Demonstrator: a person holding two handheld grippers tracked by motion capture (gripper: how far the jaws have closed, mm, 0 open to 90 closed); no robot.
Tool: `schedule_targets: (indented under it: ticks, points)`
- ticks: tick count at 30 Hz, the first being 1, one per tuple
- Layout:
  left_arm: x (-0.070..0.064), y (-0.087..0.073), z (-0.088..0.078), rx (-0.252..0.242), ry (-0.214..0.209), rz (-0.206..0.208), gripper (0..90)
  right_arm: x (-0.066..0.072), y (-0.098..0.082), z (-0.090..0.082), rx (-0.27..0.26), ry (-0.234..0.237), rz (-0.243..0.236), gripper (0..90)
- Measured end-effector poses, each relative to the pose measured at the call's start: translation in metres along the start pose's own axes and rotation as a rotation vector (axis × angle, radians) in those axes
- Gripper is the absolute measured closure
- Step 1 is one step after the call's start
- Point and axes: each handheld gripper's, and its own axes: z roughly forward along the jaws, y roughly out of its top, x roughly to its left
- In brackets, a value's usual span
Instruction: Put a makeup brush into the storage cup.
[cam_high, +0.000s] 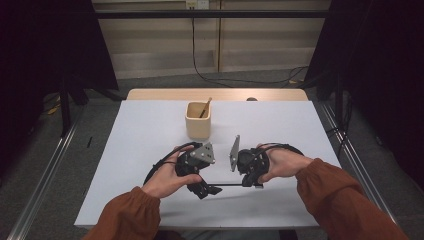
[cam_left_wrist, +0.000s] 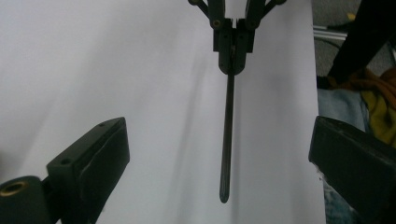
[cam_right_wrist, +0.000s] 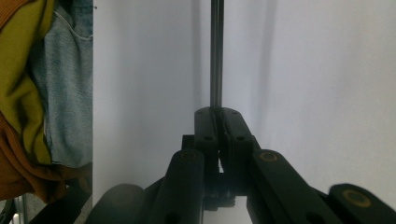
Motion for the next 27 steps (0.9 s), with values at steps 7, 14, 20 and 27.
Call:
schedule_targets:
  ticks: [7,14,20,27]
  points:
    - [-0.001,0.000,0.010,0.083,-0.034,0.038,6.0,-0.001,0.001,0.001,0.003,0.000,-0.016,86.0]
    - [0.000,-0.002,0.015,0.146,-0.030,0.039,12.5,-0.002,0.001,0.000,0.008,-0.001,-0.018,86.0]
    - [0.007,-0.001,0.015,0.189,-0.053,-0.049,30.3,-0.001,0.004,0.001,0.014,0.004,-0.017,86.0]
    - [0.009,-0.003,0.018,0.230,-0.100,-0.044,55.0,-0.001,0.005,0.002,0.008,0.003,-0.021,86.0]
